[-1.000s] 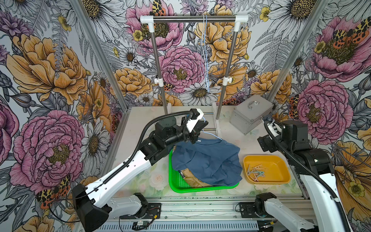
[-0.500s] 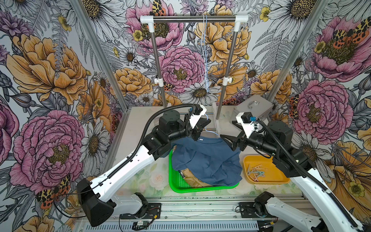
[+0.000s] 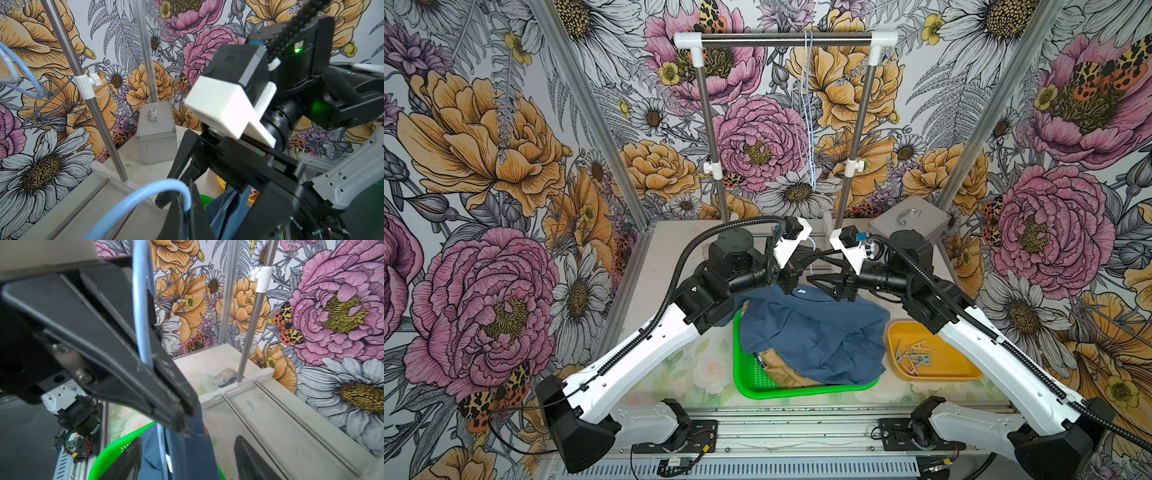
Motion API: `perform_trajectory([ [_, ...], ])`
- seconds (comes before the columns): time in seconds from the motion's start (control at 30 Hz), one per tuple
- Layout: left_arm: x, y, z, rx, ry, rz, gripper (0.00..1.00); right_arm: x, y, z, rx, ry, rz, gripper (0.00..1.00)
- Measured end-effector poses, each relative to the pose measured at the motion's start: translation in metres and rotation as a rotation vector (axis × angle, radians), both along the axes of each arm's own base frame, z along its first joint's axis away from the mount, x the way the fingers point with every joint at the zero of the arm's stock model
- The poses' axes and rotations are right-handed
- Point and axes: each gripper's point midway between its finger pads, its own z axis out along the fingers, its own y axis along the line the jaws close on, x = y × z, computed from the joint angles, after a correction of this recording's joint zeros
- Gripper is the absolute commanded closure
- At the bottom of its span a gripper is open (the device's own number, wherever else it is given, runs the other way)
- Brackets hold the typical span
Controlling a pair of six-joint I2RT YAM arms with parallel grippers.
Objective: Remove the clothespins securing t-shirts to the hanger
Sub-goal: Adjust the hanger.
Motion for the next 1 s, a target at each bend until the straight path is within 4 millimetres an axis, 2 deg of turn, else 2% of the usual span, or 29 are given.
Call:
perform_trajectory([
  [0.2, 0.0, 0.0, -0.001, 0.002, 0.006, 0.0, 1.0, -0.005, 0.007, 0.017, 0.07, -0.021, 0.055, 0.54],
  [0.37, 0.0, 0.0, 0.002, -0.003, 0.002, 0.0, 1.0, -0.008, 0.011, 0.022, 0.094, -0.022, 0.081, 0.59],
  [0.53, -0.001, 0.0, 0.003, -0.008, 0.008, 0.0, 1.0, -0.011, 0.018, 0.018, 0.094, 0.004, 0.111, 0.61],
  [0.67, -0.001, 0.0, 0.003, -0.008, 0.008, -0.001, 1.0, -0.01, 0.02, 0.015, 0.094, 0.014, 0.117, 0.73],
  [0.77, -0.001, 0.0, 0.003, -0.009, 0.01, -0.001, 1.0, -0.01, 0.021, 0.015, 0.093, 0.015, 0.122, 0.89],
  [0.83, -0.001, 0.0, 0.003, -0.011, 0.013, 0.0, 0.88, -0.011, 0.022, 0.014, 0.094, 0.017, 0.13, 0.99],
  [1.0, -0.004, 0.002, 0.005, -0.021, 0.015, 0.003, 0.54, -0.01, 0.022, 0.013, 0.09, 0.014, 0.132, 1.0],
])
